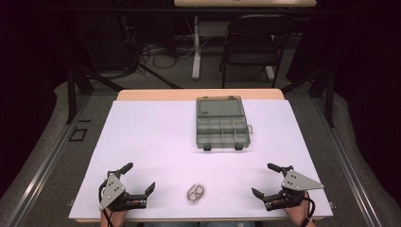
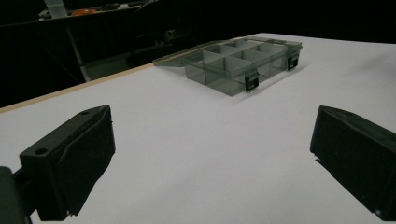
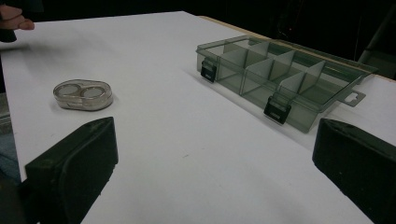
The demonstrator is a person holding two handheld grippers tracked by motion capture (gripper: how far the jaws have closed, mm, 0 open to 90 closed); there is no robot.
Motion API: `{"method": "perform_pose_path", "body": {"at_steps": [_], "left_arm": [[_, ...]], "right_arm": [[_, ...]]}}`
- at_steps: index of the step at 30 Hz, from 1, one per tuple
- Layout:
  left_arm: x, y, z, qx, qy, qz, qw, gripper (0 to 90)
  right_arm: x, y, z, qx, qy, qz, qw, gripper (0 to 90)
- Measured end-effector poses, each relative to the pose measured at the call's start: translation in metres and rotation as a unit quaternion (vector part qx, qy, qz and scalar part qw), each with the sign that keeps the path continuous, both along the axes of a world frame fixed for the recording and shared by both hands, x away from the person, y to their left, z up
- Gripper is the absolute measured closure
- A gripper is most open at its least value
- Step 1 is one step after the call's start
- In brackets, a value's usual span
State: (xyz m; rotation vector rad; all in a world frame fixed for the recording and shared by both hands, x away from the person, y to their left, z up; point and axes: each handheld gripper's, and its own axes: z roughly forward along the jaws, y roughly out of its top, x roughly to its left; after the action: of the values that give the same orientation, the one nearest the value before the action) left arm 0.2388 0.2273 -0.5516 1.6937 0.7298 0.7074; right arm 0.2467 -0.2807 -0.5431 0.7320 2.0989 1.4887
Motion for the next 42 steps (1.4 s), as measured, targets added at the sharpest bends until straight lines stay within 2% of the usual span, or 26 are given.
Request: {"method": "perform_pose_path", "body": {"at_steps": [16, 31, 42], "left_arm": [[0.001, -0.013, 0.005, 0.007, 0.005, -0.006, 0.9999, 0.1], [0.002, -0.037, 0.011, 0.030, 0.009, -0.011, 0.9994, 0.1], [0.002, -0.053, 0.012, 0.040, 0.029, -0.015, 0.9987, 0.2]], "right_arm": [[0.001, 0.000, 0.000, -0.001, -0.001, -0.004, 1.0000, 0.0], [0.002, 0.002, -0.001, -0.010, 0.006, -0.009, 0.9999, 0.0], [0.004, 0.002, -0.002, -0.011, 0.011, -0.009, 0.9998, 0.0]]}}
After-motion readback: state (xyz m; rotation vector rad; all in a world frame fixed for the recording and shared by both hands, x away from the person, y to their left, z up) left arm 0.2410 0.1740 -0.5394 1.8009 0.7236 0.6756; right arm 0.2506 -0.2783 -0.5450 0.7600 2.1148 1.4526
